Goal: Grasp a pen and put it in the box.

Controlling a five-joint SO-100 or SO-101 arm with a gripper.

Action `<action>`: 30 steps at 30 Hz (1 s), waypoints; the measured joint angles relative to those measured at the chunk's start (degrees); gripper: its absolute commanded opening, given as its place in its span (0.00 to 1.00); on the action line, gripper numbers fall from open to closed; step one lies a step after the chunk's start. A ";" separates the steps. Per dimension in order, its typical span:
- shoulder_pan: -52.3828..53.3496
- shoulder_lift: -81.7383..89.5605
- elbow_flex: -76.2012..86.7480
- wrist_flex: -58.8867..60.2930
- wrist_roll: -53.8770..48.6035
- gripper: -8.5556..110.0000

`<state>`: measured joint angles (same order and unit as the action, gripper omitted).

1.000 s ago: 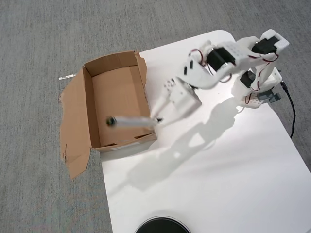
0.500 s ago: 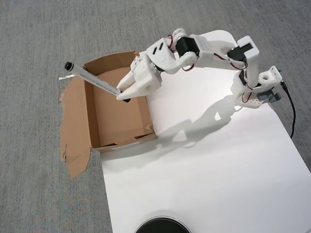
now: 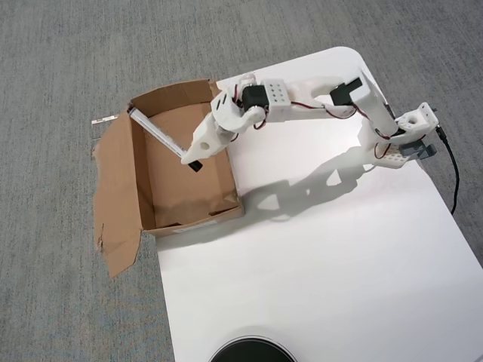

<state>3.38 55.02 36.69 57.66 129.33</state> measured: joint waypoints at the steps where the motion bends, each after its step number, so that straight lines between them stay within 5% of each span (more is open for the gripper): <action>1: 0.79 -1.32 0.00 0.00 0.79 0.08; 13: 4.75 -4.92 0.00 0.00 1.41 0.09; 22: 4.31 -4.92 0.00 0.00 1.41 0.26; 30: 3.60 -4.92 0.00 0.00 1.41 0.27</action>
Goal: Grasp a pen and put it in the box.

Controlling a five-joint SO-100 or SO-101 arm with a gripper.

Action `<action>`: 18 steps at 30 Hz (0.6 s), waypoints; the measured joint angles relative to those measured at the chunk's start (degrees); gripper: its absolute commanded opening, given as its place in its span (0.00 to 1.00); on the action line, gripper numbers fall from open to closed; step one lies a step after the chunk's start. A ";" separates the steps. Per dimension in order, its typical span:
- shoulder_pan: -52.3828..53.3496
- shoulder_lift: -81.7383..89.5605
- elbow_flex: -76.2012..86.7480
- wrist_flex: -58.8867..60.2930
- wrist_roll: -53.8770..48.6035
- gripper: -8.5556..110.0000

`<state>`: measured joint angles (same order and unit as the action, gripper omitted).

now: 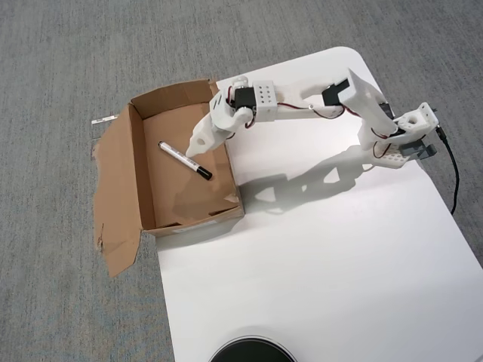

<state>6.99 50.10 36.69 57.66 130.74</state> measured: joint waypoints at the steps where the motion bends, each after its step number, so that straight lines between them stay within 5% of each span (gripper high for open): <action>1: 0.00 0.00 0.00 0.00 0.00 0.27; 18: -0.53 21.71 -0.09 6.77 0.09 0.27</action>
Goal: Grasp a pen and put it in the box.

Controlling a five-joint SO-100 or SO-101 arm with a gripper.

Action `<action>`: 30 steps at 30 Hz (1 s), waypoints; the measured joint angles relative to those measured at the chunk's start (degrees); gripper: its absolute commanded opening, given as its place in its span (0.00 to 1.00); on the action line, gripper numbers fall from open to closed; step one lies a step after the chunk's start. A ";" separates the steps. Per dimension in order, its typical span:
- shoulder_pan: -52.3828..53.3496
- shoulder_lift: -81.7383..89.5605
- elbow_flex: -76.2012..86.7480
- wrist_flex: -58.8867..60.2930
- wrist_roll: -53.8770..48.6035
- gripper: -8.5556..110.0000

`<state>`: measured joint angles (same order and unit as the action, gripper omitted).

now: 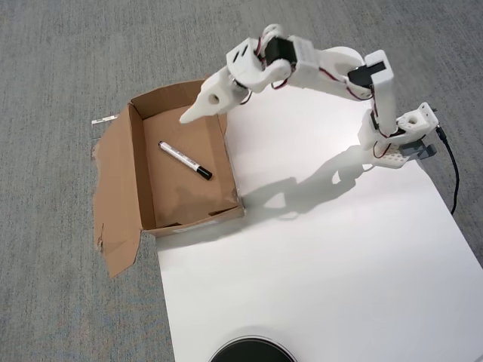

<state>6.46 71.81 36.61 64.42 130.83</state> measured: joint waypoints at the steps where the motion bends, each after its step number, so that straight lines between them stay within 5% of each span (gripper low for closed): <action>1: -0.35 1.58 0.00 1.32 0.00 0.27; 15: -0.97 29.88 2.11 21.27 8.09 0.27; 30: -5.89 68.82 45.09 22.15 17.84 0.27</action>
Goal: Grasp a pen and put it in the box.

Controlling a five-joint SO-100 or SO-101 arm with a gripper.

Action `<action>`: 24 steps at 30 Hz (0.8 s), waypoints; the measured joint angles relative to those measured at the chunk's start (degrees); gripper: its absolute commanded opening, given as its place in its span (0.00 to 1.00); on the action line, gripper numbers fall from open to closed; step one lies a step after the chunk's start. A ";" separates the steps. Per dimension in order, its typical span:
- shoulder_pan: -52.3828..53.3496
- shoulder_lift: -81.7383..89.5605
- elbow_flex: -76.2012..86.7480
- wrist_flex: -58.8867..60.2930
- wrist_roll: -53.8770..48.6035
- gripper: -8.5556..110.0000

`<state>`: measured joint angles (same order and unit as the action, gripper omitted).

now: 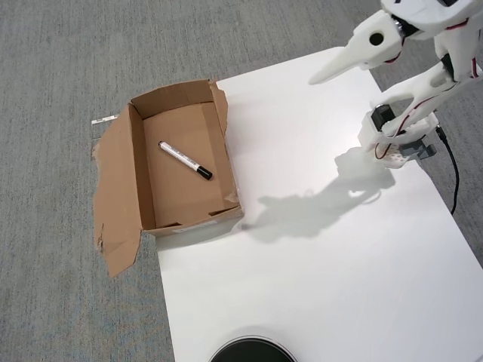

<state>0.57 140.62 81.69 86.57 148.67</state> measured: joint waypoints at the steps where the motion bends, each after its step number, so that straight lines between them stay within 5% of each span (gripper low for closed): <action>1: -0.35 2.99 3.43 0.00 0.00 0.27; 13: -0.35 28.13 34.80 -0.18 10.90 0.27; 24: -0.35 34.28 42.01 -0.26 11.51 0.27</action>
<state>0.22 174.90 123.71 86.31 160.18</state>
